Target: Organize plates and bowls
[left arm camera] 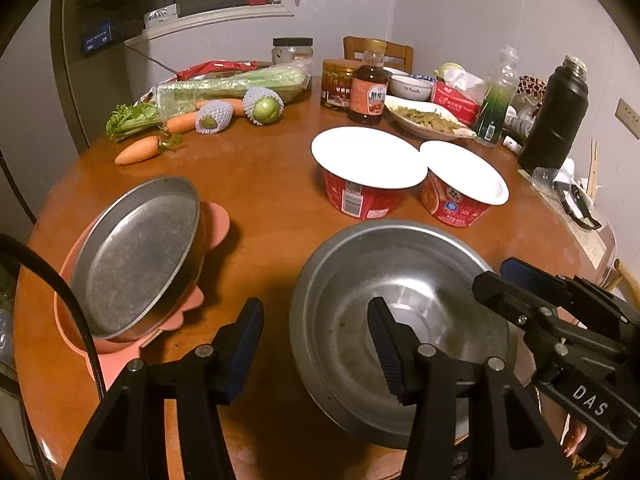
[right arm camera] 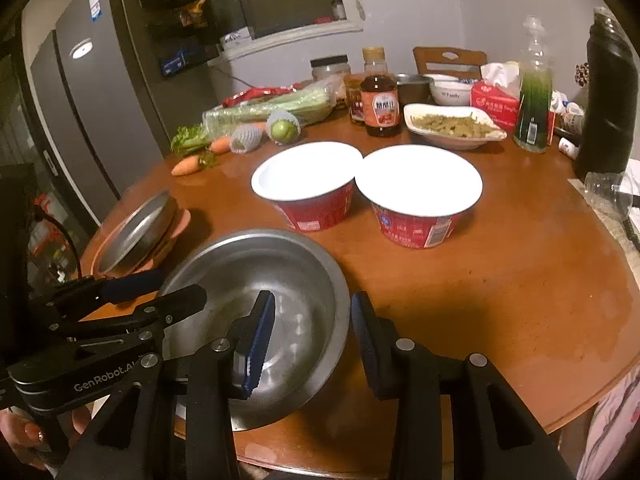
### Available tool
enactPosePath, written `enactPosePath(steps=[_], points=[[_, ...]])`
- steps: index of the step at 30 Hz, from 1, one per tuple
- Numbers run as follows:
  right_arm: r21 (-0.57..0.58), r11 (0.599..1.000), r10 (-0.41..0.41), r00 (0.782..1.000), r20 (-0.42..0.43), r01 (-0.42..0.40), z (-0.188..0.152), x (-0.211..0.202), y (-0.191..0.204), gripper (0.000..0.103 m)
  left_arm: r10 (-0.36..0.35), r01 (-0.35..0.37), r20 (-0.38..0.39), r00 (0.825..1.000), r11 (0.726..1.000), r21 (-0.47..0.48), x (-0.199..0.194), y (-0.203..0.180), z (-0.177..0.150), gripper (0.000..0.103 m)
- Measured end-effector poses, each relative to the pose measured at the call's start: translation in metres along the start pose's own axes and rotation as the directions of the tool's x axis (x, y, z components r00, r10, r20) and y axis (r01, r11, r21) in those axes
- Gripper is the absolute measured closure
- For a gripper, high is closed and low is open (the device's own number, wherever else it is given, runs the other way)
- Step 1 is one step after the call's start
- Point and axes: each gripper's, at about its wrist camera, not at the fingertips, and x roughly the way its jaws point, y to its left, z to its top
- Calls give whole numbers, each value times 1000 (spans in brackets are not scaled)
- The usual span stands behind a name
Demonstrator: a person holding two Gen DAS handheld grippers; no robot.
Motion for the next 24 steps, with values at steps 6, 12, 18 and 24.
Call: enactPosePath(steps=[6,12,18,24], points=[[26,1000,15,1000,16,-15,11,-1,-3,58,5,-5,18,1000,1000,8,-7,4,11,49],[28,999,25,1000,1,-25,23,6,1,58,8,-8,34,999,1000,15,-11,5,31,49],[33,999,30,1000,-7,-29,44,13,3,58,20,-20,40,999,1000,4,-10,10,54,48],[64,997,43,998,-38,-40,60,27,0,58,14,-15,30,999,1000,2,1,13,76,48]])
